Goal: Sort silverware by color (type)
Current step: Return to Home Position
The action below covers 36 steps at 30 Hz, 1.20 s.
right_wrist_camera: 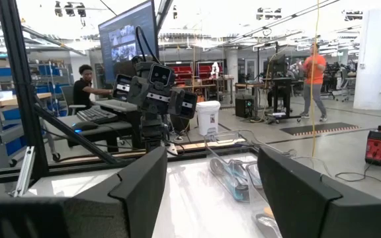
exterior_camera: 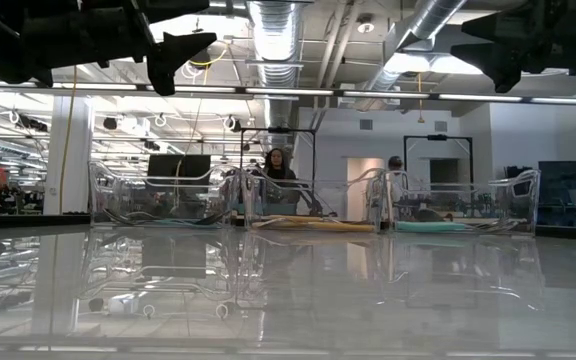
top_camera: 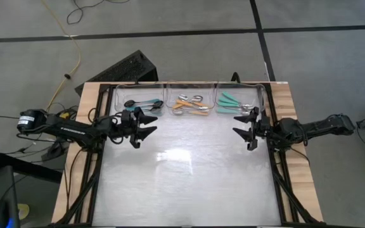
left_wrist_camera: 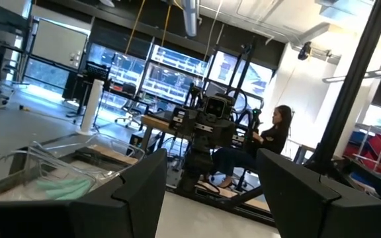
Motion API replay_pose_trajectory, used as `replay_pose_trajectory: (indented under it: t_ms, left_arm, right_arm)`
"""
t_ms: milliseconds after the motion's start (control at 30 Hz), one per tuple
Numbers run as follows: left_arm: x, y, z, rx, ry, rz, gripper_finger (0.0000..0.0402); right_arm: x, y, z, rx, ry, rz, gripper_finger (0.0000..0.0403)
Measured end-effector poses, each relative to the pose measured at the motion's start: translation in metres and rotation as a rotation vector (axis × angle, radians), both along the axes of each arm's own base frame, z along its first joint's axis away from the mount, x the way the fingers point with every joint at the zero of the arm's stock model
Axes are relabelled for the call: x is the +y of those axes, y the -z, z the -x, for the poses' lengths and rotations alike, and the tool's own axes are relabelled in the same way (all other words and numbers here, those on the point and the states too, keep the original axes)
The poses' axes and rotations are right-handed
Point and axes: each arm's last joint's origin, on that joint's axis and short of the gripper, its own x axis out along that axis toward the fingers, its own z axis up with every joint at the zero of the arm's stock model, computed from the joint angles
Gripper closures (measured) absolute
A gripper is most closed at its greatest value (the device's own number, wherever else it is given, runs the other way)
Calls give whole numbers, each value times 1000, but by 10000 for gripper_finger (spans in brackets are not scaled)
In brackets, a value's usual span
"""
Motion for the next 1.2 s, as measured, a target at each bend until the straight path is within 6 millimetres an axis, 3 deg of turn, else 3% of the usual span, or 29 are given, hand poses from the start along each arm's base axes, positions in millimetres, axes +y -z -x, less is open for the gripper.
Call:
replay_pose_trajectory:
  t_ms: [1200]
  left_arm:
    - [-1,0,0,-10,35,37,184]
  right_arm:
    - [0,-2,0,-18,1,-1,138]
